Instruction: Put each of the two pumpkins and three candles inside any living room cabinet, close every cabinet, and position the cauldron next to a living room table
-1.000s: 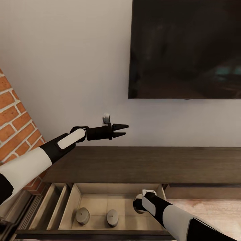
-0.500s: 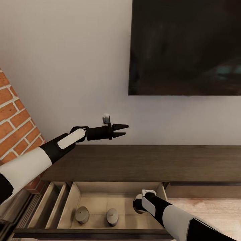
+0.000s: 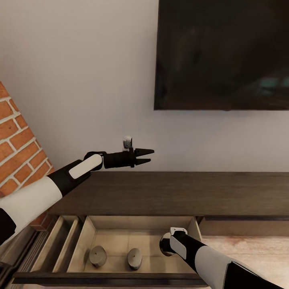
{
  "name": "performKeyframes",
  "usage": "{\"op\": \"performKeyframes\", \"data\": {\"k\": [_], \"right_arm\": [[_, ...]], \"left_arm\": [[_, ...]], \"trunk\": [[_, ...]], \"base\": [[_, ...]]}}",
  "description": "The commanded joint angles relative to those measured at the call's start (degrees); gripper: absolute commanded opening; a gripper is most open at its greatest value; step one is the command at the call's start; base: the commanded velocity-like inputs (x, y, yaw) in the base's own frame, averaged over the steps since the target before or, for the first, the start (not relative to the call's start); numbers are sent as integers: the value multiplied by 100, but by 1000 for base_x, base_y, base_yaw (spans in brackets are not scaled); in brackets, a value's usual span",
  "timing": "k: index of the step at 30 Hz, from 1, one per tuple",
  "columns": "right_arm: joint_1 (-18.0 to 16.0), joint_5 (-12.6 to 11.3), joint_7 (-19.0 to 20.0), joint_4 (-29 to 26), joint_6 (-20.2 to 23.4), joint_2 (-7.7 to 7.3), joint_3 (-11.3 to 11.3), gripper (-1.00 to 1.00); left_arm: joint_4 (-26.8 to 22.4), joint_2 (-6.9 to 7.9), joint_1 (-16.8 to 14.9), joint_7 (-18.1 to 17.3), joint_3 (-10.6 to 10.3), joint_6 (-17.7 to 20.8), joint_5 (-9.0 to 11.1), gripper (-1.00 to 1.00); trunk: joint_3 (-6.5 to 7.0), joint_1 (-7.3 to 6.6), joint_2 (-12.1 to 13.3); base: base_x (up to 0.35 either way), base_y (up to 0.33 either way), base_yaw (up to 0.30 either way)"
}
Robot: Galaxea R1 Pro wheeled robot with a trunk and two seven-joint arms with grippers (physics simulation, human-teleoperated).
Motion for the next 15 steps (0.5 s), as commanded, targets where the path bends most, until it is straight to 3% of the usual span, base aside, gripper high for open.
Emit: {"op": "performKeyframes", "data": {"k": [1, 15], "right_arm": [[0, 2, 0, -1, 0, 1, 1, -100], [0, 4, -21, -5, 21, -5, 7, -100]], "left_arm": [[-3, 0, 0, 0, 0, 1, 2, 100], [0, -10, 0, 8, 8, 1, 2, 100]], "trunk": [[-18, 22, -42], [-270, 330, -603]], "base": [[0, 0, 0], [0, 0, 0]]}}
